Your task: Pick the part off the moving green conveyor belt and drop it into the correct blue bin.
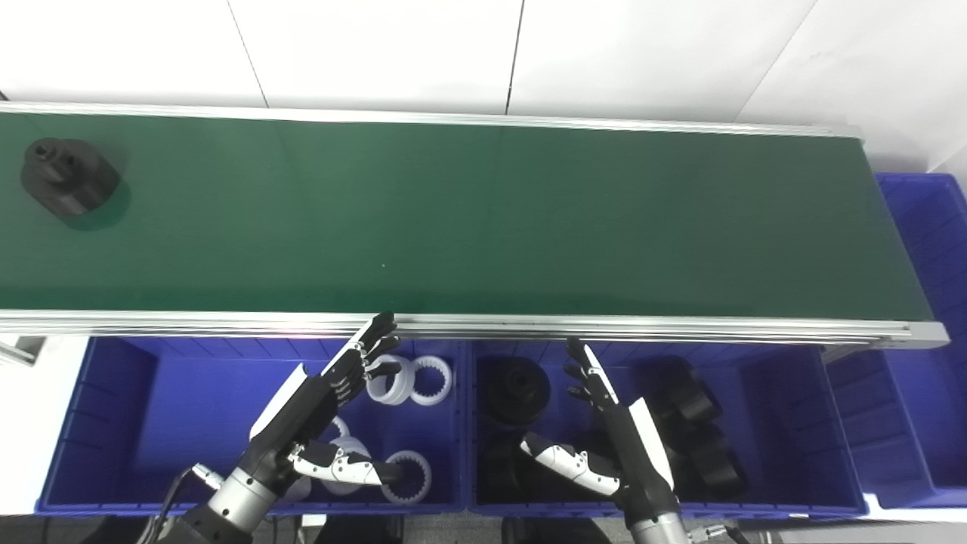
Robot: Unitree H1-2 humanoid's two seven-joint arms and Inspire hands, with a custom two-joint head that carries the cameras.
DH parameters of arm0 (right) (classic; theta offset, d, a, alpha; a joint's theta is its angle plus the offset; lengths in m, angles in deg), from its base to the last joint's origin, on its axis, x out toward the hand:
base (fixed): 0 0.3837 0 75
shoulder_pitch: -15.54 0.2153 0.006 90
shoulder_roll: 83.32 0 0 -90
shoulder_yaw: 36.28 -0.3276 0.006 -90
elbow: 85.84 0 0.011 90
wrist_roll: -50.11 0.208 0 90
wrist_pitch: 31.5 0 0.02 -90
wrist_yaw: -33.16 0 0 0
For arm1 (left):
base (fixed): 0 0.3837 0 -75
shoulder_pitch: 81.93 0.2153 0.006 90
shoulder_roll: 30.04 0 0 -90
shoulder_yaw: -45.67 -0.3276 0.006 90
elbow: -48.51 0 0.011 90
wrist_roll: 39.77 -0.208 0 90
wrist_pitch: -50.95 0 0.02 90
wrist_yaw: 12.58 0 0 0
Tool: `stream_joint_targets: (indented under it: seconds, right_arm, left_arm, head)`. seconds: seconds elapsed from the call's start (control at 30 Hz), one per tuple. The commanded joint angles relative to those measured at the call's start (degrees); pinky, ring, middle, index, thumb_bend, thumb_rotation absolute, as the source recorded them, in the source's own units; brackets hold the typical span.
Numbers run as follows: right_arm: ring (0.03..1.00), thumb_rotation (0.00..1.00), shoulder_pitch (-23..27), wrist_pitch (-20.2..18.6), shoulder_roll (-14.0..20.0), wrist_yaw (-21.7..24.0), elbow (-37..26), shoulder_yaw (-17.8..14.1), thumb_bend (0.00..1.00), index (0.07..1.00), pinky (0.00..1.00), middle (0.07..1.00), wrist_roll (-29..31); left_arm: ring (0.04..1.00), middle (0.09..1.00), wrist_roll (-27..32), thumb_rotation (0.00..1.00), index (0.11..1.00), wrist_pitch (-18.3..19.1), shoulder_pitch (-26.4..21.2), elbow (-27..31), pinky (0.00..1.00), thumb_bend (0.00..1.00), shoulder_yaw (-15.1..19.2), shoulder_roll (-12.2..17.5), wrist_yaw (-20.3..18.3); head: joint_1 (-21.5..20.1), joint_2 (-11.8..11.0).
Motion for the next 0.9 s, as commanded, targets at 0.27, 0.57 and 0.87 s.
stream_joint_targets:
  seconds: [0.27,0.57,0.87]
  right_arm:
    - [0.915,0.58,-0.29,3.83,0.11,-0.70,-0.48,0.13,0.84,0.978,0.84,0.965,0.25]
    - [0.916,0.56,-0.16,3.49,0.19,-0.58,-0.61,0.28,0.84,0.978,0.84,0.964,0.05]
    - [0.921,0.56,-0.34,2.97,0.09,-0.48,-0.88,0.39,0.83,0.979,0.85,0.967,-0.05]
  left_arm:
    - [0.964,1.000,0.65,0.18,0.994,-2.24,0.11,0.78,0.87,0.86,0.21,0.40,-0.39]
    - [0.961,1.000,0.06,0.18,0.992,-2.47,-0.01,0.43,0.86,0.87,0.46,0.38,-0.19]
    - [0.968,1.000,0.96,0.18,0.992,-1.98,0.07,0.48,0.86,0.87,0.21,0.51,-0.51]
  head:
    - [0.11,-0.08]
    - [-0.12,-0.15]
    - [-0.10,-0.22]
